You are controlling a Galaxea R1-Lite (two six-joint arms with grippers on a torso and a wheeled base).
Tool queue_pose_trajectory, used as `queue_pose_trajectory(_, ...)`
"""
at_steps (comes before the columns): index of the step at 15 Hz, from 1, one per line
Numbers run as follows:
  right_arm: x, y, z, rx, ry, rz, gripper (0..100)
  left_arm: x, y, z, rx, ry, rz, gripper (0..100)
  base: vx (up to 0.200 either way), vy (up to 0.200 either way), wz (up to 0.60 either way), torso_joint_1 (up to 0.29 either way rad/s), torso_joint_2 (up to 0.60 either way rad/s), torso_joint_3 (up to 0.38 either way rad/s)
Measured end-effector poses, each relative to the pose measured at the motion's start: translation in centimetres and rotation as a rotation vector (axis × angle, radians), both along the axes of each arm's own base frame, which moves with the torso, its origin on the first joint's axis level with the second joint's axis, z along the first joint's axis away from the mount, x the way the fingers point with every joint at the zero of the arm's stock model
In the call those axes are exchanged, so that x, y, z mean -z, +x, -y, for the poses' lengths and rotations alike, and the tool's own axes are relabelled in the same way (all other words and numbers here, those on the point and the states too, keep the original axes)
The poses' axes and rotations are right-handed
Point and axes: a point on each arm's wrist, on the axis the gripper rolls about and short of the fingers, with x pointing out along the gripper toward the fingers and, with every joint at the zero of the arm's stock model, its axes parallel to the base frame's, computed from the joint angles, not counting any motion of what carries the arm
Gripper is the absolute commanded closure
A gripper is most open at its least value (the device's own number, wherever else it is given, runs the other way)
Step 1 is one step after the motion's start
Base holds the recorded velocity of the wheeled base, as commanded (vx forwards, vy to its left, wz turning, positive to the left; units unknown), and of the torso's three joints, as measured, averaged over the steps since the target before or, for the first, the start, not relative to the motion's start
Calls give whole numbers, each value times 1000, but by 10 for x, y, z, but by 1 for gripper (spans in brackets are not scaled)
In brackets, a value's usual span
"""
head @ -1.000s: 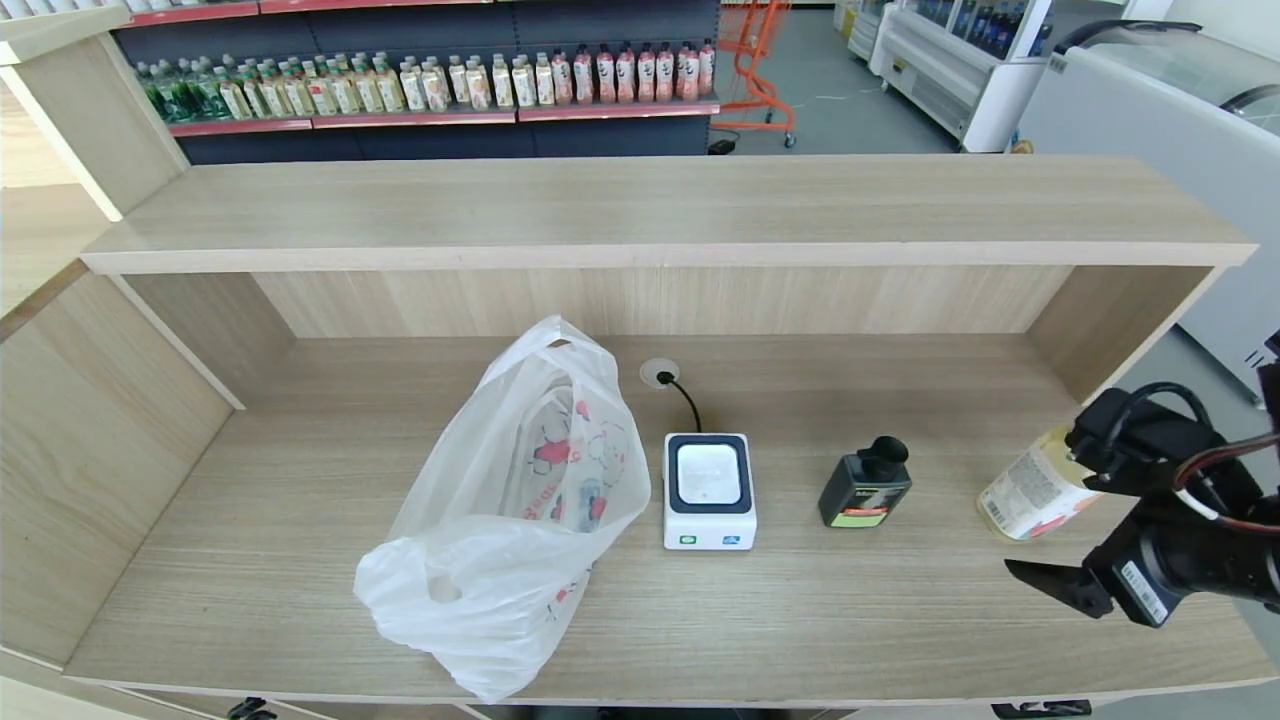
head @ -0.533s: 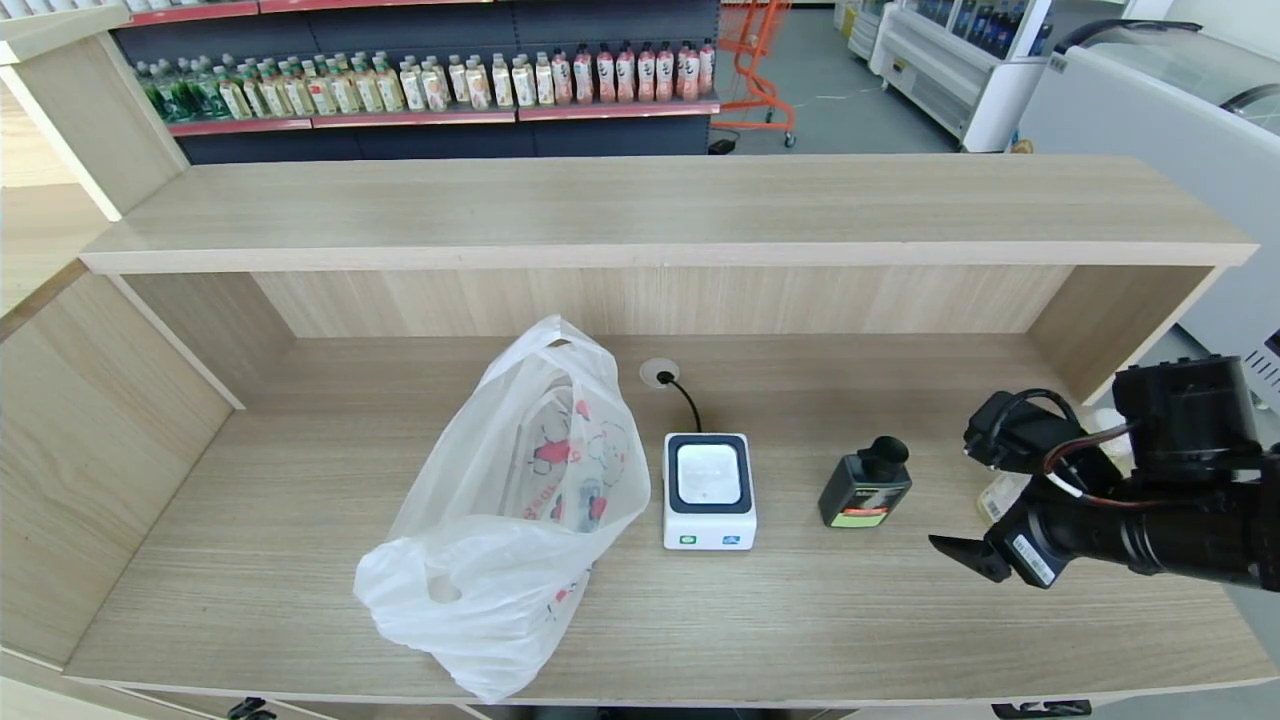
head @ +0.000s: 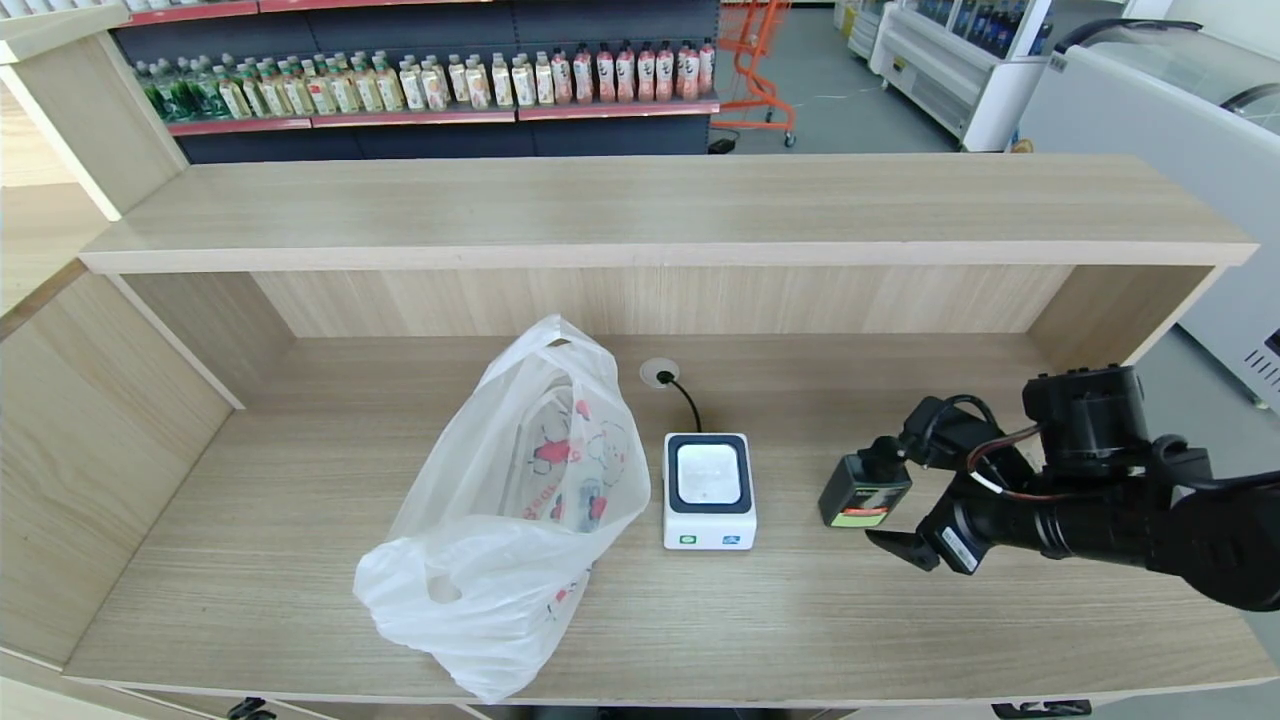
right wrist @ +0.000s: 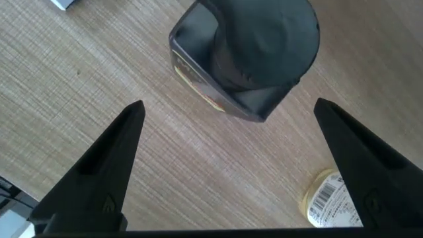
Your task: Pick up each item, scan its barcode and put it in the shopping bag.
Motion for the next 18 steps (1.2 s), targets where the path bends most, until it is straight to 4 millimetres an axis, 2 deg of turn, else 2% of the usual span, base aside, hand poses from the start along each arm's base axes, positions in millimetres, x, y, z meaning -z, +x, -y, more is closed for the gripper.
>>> queue_pose_trajectory(9,14,31,-15,-31,58,30,0,0,0,0,0,0,0,0,0,0,0,0,0,0)
queue_pose_trajectory(10,14,36,-19,-21,89,45,100,0,0,0,0,0,0,0,0,0,0,0,0,0)
queue_pose_trajectory(15,24,48,-37,-50,118,60,100,0,0,0,0,0,0,0,0,0,0,0,0,0)
queue_pose_trajectory(18,25,42,-40,-62,125,83,100,0,0,0,0,0,0,0,0,0,0,0,0,0)
